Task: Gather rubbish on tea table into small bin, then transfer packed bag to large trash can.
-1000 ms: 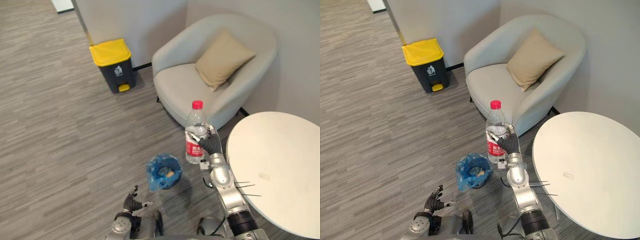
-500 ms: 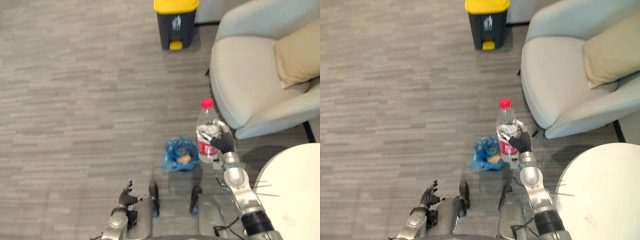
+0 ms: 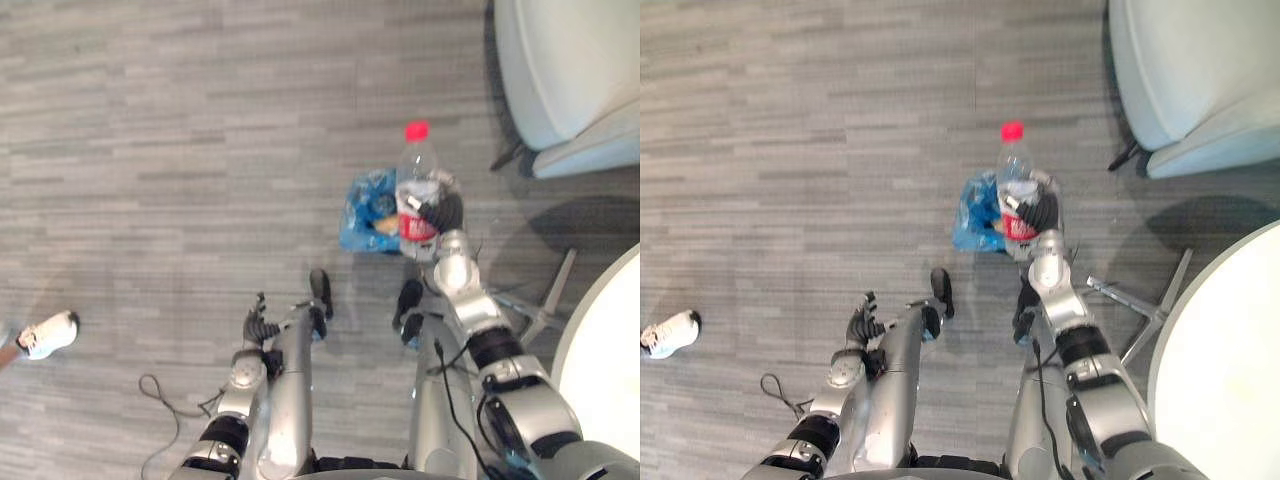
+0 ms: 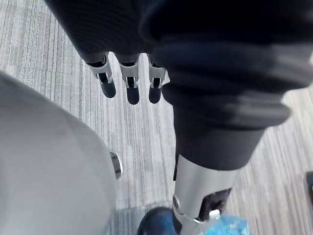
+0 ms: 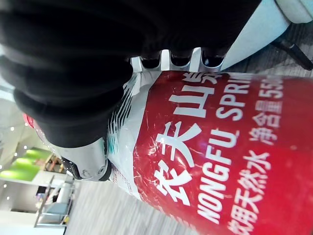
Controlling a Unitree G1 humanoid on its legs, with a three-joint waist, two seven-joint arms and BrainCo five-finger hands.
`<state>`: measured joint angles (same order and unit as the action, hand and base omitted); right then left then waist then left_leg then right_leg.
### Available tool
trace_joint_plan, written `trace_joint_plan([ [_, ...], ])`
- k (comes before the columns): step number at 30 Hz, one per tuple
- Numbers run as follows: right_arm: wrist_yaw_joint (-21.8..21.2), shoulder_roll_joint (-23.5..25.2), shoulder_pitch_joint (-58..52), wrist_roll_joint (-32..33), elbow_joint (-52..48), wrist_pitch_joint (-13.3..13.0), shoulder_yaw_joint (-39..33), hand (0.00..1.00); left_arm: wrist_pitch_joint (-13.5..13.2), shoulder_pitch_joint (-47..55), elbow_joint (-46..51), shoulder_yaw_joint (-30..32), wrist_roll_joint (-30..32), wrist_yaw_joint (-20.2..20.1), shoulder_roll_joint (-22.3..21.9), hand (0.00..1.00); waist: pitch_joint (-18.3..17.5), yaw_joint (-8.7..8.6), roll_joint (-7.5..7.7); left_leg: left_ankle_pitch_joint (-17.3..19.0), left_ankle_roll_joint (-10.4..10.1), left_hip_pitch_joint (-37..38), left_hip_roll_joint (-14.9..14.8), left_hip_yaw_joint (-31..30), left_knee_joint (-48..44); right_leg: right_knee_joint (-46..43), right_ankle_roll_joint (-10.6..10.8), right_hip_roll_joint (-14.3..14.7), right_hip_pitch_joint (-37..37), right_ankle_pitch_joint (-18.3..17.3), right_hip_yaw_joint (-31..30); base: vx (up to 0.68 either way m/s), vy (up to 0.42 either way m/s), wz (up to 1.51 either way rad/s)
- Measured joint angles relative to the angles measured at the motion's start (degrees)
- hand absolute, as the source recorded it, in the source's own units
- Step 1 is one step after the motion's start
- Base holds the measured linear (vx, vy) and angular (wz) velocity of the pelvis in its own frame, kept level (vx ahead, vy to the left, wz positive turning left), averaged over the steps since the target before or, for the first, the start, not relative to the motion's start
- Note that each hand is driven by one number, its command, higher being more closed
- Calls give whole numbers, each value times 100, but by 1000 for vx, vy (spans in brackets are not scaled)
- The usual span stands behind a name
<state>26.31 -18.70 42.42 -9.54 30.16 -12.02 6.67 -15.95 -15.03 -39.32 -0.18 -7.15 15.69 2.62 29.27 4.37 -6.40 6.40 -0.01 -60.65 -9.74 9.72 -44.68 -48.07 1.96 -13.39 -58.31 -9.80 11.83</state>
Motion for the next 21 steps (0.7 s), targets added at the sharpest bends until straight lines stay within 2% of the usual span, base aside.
trace_joint_plan([
  [2,70,-164,380,17,-3,10,44,100,-91,-77,371,105,-73,76,-15,0,35,66,4,1,5,-563,-46,59,-273,-338,-31,-95,-570,-39,-31,-82,-9,13],
  [7,109,-534,857,137,3,19,275,100,-188,-106,832,251,-210,90,53,0,67,281,17,76,124,-1373,-114,65,-819,-907,-11,-190,-1388,-144,-129,-61,12,1],
  [10,104,-614,972,279,149,46,296,100,-219,-120,899,260,-353,85,89,0,68,278,19,74,125,-1554,-115,109,-905,-1050,-11,-275,-1580,-175,-136,-55,22,12],
  [11,103,-613,978,278,214,64,301,0,-222,-120,904,260,-353,85,88,0,68,281,20,77,130,-1560,-116,108,-930,-1070,-11,-278,-1584,-181,-139,-41,22,5],
  [15,90,-613,951,276,555,187,341,0,-212,-121,911,259,-351,86,102,0,68,264,22,93,154,-1563,-121,115,-946,-1075,-6,-278,-1589,-188,-150,-49,24,-2],
  [21,102,-518,864,246,478,230,250,0,-182,-121,963,258,-346,96,156,0,58,204,46,92,152,-1563,-128,112,-945,-1076,-7,-274,-1589,-188,-143,-45,16,0],
])
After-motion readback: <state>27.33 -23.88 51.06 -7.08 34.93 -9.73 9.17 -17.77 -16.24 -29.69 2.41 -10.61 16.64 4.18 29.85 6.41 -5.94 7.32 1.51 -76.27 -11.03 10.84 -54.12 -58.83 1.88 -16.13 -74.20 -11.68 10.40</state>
